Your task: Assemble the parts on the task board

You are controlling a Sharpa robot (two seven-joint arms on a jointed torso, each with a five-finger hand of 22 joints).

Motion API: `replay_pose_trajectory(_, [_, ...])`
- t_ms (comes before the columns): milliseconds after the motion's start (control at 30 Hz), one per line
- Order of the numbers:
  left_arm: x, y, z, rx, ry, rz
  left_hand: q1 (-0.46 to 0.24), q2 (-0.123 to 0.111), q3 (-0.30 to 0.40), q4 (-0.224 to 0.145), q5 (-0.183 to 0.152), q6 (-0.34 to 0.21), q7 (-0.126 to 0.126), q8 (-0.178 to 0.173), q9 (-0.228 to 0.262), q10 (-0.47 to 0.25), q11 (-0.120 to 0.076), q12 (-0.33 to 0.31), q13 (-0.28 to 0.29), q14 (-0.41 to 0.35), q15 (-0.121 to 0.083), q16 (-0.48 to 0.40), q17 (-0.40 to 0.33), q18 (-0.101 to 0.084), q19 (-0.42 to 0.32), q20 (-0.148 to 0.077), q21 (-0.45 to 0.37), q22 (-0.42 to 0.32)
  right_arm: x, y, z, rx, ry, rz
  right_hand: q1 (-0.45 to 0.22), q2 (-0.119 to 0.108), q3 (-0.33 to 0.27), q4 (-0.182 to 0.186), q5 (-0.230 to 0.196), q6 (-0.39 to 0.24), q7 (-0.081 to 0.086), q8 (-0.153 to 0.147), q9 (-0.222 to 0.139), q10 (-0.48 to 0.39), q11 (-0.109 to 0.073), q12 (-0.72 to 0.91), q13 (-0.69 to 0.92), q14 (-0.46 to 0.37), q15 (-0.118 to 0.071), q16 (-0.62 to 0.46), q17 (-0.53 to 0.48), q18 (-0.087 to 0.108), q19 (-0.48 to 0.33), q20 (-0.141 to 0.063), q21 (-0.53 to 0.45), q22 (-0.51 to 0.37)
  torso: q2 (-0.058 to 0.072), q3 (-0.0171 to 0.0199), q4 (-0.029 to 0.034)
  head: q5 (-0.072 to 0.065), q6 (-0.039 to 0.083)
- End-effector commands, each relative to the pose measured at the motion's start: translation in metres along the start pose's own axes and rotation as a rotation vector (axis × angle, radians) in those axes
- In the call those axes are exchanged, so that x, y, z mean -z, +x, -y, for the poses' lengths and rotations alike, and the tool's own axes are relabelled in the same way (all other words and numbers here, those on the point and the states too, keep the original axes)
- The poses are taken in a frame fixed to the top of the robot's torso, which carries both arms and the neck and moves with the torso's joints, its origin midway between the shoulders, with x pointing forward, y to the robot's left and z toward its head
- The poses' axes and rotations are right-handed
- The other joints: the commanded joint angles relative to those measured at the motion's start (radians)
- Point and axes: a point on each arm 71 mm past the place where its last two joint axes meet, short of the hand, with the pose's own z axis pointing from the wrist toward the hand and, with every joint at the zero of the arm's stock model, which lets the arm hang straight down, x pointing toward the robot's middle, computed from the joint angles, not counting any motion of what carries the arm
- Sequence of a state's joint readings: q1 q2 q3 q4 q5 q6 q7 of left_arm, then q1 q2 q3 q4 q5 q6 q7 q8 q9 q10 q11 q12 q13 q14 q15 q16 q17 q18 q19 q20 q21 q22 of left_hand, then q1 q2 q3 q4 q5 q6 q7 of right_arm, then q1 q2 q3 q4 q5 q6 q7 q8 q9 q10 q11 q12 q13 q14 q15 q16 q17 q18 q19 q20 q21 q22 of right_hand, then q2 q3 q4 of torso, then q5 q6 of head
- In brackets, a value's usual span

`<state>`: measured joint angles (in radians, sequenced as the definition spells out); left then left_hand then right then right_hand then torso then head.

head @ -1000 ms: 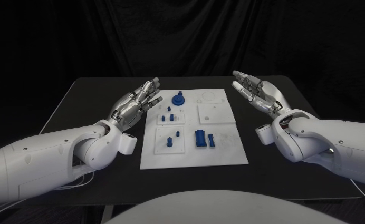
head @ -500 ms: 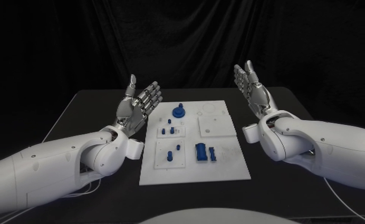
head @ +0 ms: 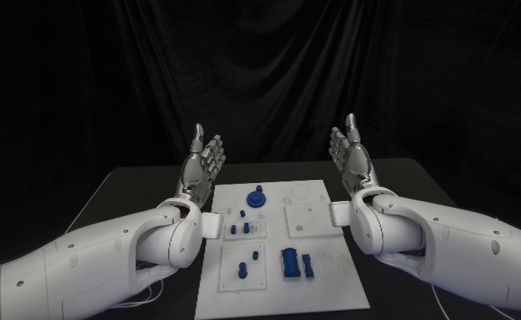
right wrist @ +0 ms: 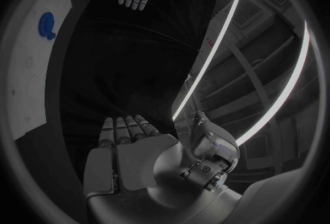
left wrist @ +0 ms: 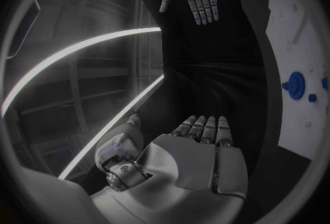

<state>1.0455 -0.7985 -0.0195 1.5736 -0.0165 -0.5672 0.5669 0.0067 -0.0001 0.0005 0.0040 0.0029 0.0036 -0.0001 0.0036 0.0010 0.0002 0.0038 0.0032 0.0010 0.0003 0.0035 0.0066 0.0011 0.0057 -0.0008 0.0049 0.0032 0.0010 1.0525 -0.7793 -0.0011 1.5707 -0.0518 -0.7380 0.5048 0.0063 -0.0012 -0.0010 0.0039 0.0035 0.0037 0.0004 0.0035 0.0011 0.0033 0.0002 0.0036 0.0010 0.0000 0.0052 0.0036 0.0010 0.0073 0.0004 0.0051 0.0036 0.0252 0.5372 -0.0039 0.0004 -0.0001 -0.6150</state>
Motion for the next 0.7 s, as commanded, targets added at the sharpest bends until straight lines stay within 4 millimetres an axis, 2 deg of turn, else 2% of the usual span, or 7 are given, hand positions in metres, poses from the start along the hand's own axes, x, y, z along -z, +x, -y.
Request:
replay_pose_trajectory(33, [-0.0032,-0.0063,0.0018,-0.071,-0.037,0.151,-0.007,0.000,0.000,-0.004,-0.003,-0.004,0.000,-0.004,-0.001,0.000,-0.004,-0.003,-0.001,0.000,-0.003,-0.007,-0.001,-0.006,0.001,-0.005,-0.003,-0.001,0.0004,-0.0038,0.0023,-0.017,0.022,0.048,-0.006,0.001,0.001,-0.004,-0.003,-0.004,0.000,-0.004,-0.001,-0.003,0.000,-0.004,-0.001,0.000,-0.005,-0.004,-0.001,-0.007,0.000,-0.005,-0.004,-0.025,0.007,0.0039,-0.0004,0.000,0.015])
replay_pose_trajectory(700, [-0.0052,-0.0053,0.0042,-0.076,-0.037,0.174,-0.007,0.000,0.000,-0.004,-0.003,-0.004,0.000,-0.004,-0.001,0.000,-0.004,-0.003,-0.001,0.000,-0.003,-0.007,-0.001,-0.006,0.001,-0.005,-0.003,-0.001,0.0004,-0.0038,0.0023,-0.017,0.022,0.048,-0.006,0.001,0.001,-0.004,-0.003,-0.004,0.000,-0.004,-0.001,-0.003,0.000,-0.004,-0.001,0.000,-0.005,-0.004,-0.001,-0.007,0.000,-0.005,-0.004,-0.025,0.007,0.0039,-0.0004,0.000,0.015])
